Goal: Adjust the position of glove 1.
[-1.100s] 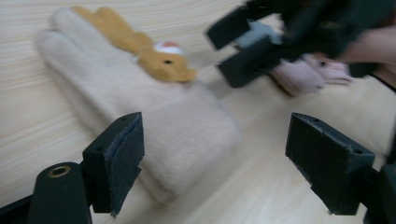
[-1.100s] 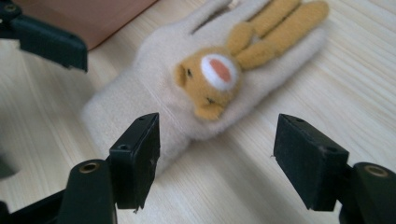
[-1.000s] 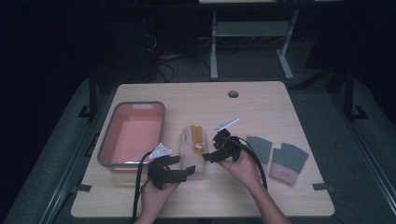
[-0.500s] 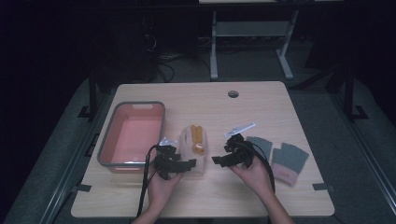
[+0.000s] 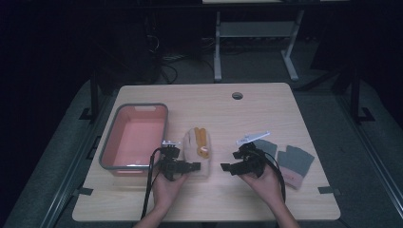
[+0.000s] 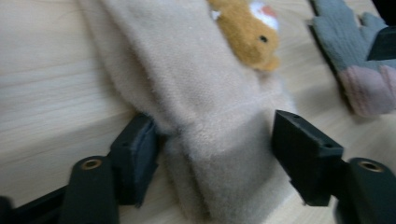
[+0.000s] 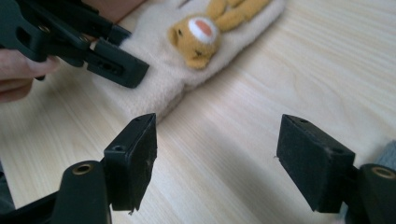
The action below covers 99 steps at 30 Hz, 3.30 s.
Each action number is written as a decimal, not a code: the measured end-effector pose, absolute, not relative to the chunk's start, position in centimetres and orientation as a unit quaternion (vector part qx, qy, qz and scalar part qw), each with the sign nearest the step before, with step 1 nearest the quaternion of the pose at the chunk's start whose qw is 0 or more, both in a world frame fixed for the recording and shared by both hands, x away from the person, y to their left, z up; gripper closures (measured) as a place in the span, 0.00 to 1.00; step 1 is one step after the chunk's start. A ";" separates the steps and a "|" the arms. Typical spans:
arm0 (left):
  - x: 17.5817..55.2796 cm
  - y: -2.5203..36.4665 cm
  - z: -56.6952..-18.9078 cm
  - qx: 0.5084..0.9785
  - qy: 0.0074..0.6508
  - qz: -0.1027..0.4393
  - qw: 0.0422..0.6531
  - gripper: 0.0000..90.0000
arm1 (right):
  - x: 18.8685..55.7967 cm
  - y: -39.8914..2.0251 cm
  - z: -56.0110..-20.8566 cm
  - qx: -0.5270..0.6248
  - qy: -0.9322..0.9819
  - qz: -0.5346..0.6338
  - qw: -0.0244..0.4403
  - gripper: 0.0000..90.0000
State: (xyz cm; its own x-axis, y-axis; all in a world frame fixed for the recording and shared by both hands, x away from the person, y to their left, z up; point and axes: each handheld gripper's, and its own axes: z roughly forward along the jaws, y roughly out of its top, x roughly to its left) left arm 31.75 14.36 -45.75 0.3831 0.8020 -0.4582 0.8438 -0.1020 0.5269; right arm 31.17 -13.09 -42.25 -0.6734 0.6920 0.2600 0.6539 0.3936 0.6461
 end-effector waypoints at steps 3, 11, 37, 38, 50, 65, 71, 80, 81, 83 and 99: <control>31.8 14.1 -45.8 0.746 0.547 -0.036 0.378 0.44 | 31.1 -13.2 -42.6 0.407 0.833 0.375 0.023 0.32; 32.2 12.5 -45.5 0.775 0.508 -0.052 0.373 0.56 | 31.0 -13.6 -42.8 0.421 0.822 0.382 0.017 0.33; 33.0 10.3 -45.4 0.792 0.474 -0.097 0.372 0.34 | 33.5 -14.1 -44.7 0.483 0.791 0.373 -0.044 0.40; 32.9 10.5 -45.4 0.791 0.475 -0.100 0.371 0.33 | 33.7 -14.0 -44.7 0.486 0.787 0.376 -0.049 0.40; 32.9 10.9 -46.0 0.794 0.473 -0.114 0.364 0.53 | 35.1 -12.4 -45.2 0.505 0.784 0.354 -0.078 0.41; 33.4 11.0 -46.2 0.786 0.479 -0.130 0.368 0.62 | 35.2 -11.6 -46.0 0.526 0.768 0.354 -0.093 0.56; 33.8 11.1 -46.5 0.774 0.490 -0.148 0.373 0.65 | 35.4 -11.5 -46.5 0.523 0.760 0.367 -0.117 0.66; 34.1 11.2 -46.7 0.772 0.486 -0.160 0.377 0.72 | 35.5 -11.5 -46.6 0.521 0.757 0.375 -0.122 0.77; 34.1 11.2 -46.7 0.772 0.485 -0.160 0.378 0.73 | 35.5 -11.5 -46.5 0.519 0.757 0.377 -0.121 0.79; 34.2 11.3 -46.7 0.769 0.486 -0.165 0.381 0.74 | 35.5 -11.5 -46.5 0.516 0.758 0.380 -0.123 0.82; 34.6 12.0 -45.8 0.757 0.489 -0.170 0.398 0.75 | 35.4 -11.7 -45.2 0.501 0.758 0.400 -0.121 0.87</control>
State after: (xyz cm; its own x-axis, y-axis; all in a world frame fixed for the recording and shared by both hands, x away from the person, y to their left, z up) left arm 34.55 11.97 -45.83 0.4644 0.6045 -0.6473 0.8759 -0.2053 0.4366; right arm 35.39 -11.66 -45.16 -0.4694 0.6626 0.5836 0.8556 0.1781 0.4860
